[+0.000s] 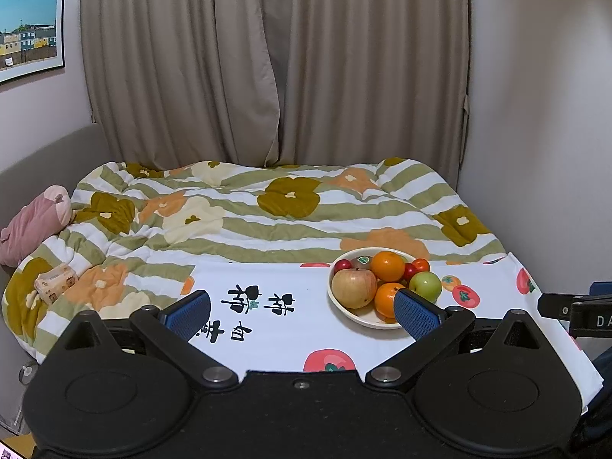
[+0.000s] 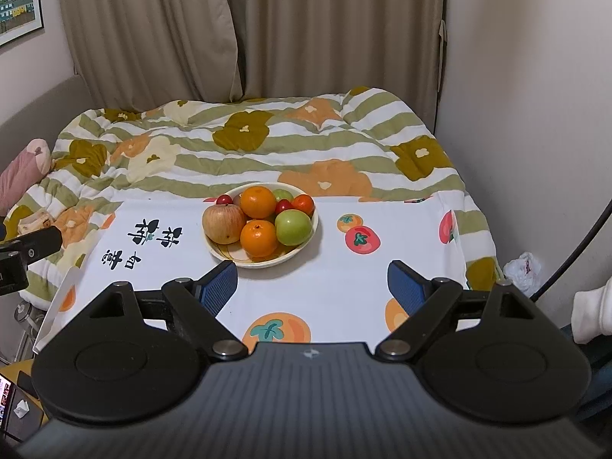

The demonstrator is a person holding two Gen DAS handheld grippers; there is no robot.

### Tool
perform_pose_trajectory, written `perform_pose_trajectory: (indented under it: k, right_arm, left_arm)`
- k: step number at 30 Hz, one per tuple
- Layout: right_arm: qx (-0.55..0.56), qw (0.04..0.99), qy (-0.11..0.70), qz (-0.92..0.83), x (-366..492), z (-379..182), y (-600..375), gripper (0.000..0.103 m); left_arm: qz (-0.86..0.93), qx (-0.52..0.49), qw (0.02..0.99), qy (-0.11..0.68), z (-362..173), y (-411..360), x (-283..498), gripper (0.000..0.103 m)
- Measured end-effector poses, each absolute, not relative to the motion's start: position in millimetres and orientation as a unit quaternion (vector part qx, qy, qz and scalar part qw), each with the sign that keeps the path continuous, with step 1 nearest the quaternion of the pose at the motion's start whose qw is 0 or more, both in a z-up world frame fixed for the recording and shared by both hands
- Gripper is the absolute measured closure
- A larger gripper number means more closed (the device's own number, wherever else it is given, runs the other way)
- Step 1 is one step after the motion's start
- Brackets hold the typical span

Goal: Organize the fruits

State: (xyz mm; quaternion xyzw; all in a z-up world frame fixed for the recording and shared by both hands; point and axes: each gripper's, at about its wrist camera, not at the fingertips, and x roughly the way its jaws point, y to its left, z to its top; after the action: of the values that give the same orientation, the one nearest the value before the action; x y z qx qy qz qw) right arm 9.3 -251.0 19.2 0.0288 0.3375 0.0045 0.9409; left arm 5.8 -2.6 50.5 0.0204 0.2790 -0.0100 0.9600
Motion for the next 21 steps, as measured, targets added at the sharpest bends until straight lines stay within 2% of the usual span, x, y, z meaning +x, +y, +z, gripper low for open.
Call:
perform_pose_trajectory:
  k: [21]
  right_arm:
    - [0.035,0.940,0.340,0.000,12.2,14.7,-255.6,0.002]
  left_arm:
    - [-0.011,0.025,0.960,0.280,51.7,-6.0,10.6,0.000]
